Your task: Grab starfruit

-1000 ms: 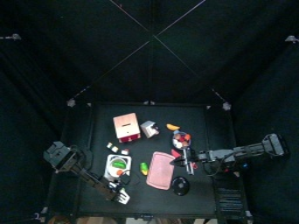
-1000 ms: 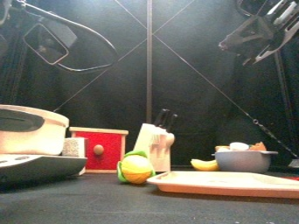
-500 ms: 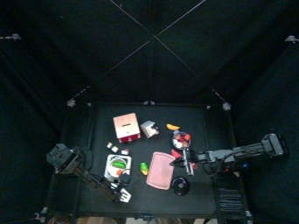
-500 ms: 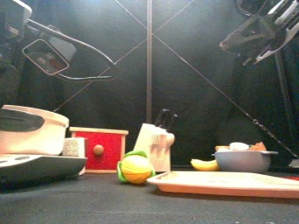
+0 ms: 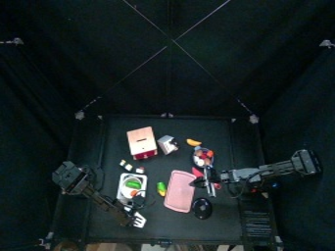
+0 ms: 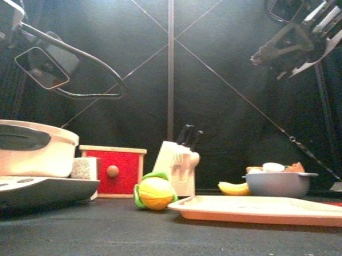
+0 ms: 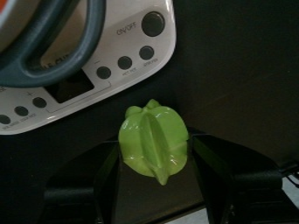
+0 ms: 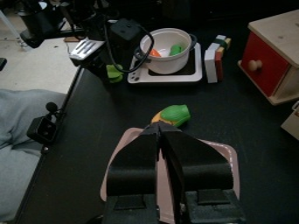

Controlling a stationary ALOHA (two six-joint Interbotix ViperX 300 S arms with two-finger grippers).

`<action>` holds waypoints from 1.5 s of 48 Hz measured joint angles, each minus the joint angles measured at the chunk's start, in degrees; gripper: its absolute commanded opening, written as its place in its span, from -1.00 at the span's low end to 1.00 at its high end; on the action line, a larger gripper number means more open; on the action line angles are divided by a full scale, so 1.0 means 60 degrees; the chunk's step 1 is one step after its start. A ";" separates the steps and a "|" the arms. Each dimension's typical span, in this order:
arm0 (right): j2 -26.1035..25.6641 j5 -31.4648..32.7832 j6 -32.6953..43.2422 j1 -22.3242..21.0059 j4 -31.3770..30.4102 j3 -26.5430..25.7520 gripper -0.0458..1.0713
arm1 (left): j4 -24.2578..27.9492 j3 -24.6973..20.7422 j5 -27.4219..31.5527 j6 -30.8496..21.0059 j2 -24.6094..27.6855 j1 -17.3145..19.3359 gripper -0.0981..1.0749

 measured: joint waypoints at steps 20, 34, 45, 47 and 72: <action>0.0015 0.0000 0.0000 0.0000 0.0000 0.0000 -0.85 | 0.0059 -0.1040 0.0630 0.1626 -0.0264 -0.0015 0.40; -0.0352 0.0278 0.0000 0.0015 0.0220 0.0000 -0.85 | 0.0293 -0.2490 0.1479 0.3750 0.0073 0.0454 0.40; -0.0850 0.0894 0.0000 0.0015 0.0425 0.0000 -0.85 | 0.0981 -0.2959 0.1553 0.4277 0.0205 0.1260 0.40; -0.0908 0.0981 0.0000 0.0000 0.0425 0.0000 -0.85 | 0.1143 -0.2974 0.1553 0.4292 0.0190 0.1392 0.40; -0.0981 0.1172 0.0000 0.0000 0.0439 0.0000 -0.85 | 0.1128 -0.2080 0.1582 0.4219 -0.0190 0.1875 0.40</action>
